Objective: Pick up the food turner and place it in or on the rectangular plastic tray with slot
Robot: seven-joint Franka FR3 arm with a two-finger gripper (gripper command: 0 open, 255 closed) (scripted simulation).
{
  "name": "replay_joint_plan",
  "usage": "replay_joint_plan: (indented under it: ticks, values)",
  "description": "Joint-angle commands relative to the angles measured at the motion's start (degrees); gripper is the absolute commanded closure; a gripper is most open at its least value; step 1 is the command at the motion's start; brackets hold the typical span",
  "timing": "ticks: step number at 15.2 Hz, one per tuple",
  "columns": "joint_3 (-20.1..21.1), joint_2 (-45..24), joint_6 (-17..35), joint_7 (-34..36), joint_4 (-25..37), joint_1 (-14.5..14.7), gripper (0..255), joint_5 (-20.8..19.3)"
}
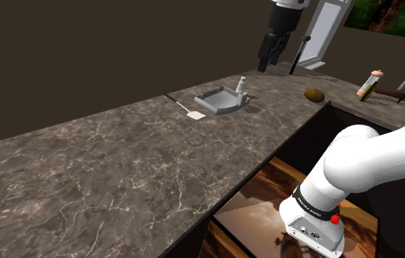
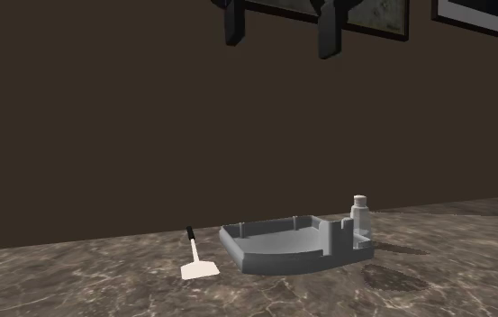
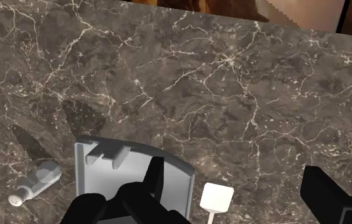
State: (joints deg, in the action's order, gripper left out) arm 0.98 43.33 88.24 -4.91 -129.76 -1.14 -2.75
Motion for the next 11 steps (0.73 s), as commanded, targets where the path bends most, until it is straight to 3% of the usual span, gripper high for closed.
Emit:
replay_joint_plan:
  ticks: [1,11]
  values:
    - [0.00,0.00,0.00,0.00,0.00,0.00,0,0.00]
    - [1.25,-16.68,16.93,3.92,0.29,-0.29,0,1.28]
